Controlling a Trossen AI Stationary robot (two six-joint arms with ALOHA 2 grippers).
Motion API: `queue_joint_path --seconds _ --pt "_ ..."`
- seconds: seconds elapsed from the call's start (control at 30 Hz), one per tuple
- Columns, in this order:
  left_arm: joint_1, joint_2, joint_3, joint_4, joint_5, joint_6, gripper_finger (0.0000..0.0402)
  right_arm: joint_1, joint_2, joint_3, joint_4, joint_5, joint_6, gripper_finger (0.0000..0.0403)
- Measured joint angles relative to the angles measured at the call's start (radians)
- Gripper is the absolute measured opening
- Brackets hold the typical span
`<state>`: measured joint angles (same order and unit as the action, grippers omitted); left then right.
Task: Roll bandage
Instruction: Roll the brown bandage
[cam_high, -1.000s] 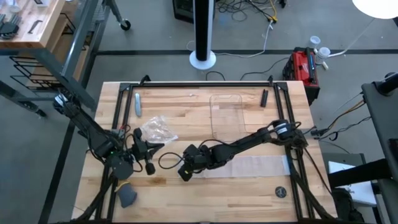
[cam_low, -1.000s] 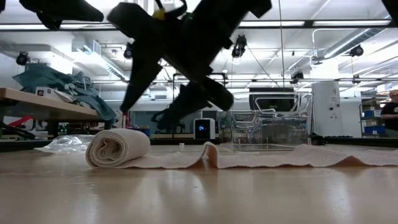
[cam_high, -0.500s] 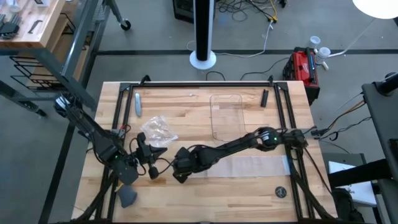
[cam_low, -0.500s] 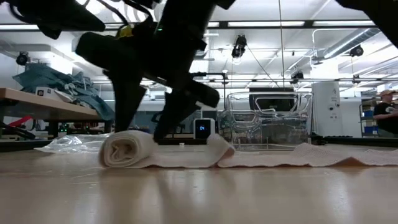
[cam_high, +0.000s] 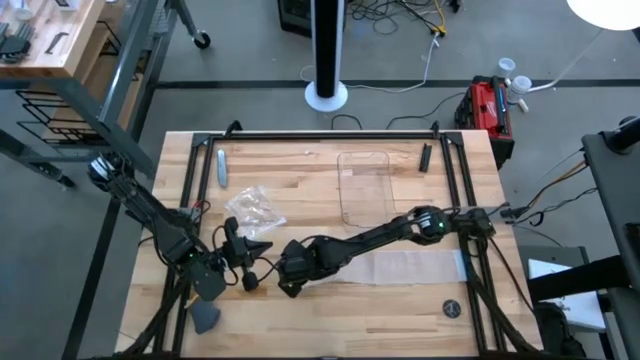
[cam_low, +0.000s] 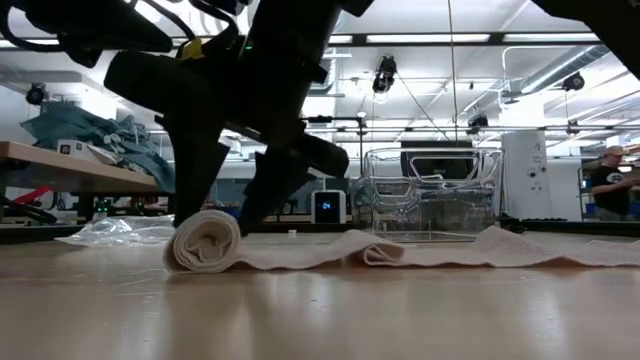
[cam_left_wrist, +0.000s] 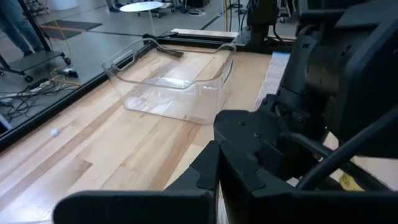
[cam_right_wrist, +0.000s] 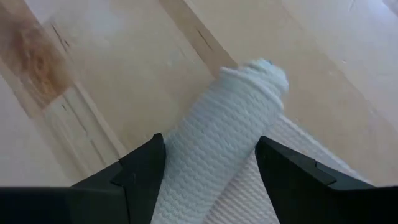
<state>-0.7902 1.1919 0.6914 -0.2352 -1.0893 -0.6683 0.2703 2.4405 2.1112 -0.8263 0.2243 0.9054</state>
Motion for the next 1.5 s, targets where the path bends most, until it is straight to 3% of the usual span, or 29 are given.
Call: queue_joint_path --seconds 0.23,0.5,0.73,0.87,0.97,1.13,1.5 --pt "0.0 0.0 0.0 0.01 0.001 0.004 0.0 0.0 0.0 -0.058 0.051 -0.02 -0.011 0.0208" --pt "0.0 0.002 0.0 0.011 0.04 0.004 0.0 0.021 -0.013 -0.072 0.071 -0.014 -0.127 0.0063" --pt "0.0 0.026 0.0 0.048 0.212 0.064 0.0 0.098 -0.1 -0.051 0.06 0.034 -0.322 0.0063" --pt "-0.001 0.065 0.0 0.205 0.367 0.224 0.0 0.145 -0.142 -0.05 0.045 0.131 -0.416 0.0063" --pt "-0.001 0.099 0.0 0.315 0.396 0.349 0.0004 0.175 -0.177 -0.05 0.046 0.216 -0.471 0.0063" --pt "0.0 0.111 0.019 0.364 0.392 0.377 0.0041 0.201 -0.205 -0.05 0.019 0.282 -0.508 0.0063" --pt "0.003 0.139 0.021 0.372 0.374 0.323 0.0192 0.206 -0.207 -0.05 0.01 0.298 -0.502 0.0063"
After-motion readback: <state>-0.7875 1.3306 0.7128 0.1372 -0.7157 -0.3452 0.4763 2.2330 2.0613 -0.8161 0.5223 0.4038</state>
